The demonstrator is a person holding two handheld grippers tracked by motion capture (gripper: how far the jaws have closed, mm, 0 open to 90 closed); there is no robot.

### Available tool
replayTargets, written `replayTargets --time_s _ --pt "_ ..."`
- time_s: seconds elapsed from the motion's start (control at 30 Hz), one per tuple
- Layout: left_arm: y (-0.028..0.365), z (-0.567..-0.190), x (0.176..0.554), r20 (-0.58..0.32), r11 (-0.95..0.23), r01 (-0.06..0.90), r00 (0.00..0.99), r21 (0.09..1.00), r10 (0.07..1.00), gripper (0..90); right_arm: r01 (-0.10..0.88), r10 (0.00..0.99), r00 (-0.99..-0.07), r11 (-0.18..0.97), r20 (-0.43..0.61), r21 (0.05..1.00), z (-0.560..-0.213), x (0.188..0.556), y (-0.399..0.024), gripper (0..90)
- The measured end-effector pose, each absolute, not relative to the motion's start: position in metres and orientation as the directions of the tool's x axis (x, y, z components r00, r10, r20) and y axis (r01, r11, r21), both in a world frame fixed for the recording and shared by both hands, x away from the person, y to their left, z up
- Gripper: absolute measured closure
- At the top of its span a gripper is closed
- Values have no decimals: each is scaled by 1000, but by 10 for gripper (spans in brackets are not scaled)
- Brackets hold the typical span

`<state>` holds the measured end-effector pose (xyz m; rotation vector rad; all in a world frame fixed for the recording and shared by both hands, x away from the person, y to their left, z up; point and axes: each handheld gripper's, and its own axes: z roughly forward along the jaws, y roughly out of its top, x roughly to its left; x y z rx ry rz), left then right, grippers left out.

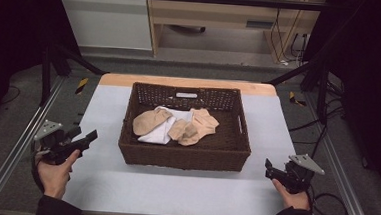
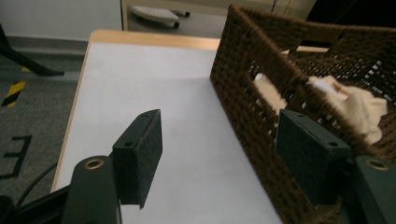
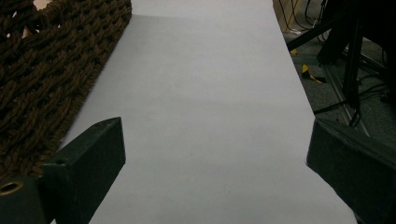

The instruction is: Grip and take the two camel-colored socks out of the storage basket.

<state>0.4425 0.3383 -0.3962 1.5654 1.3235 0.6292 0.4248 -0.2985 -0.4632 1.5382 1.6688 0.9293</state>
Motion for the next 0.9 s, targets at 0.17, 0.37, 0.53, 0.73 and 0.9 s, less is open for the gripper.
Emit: replayTargets --time_s 0.17,0.37,0.53,0.73,0.9 --pt "321 -370 452 -169 26 414 315 910 934 322 518 997 -73 46 -9 854 -464 425 -298 47" --pt "297 -352 463 -146 -15 398 371 917 917 326 512 997 -70 48 -14 858 -464 425 -299 47" --pt "273 -336 471 -102 -73 386 414 919 904 325 507 997 -71 50 -16 861 -464 425 -299 47" --pt "246 -323 483 -56 -124 373 435 919 899 325 504 997 -73 56 -22 862 -463 425 -299 49" --pt "219 -312 497 -14 -164 350 453 922 891 327 499 997 -75 56 -22 865 -463 425 -298 49"
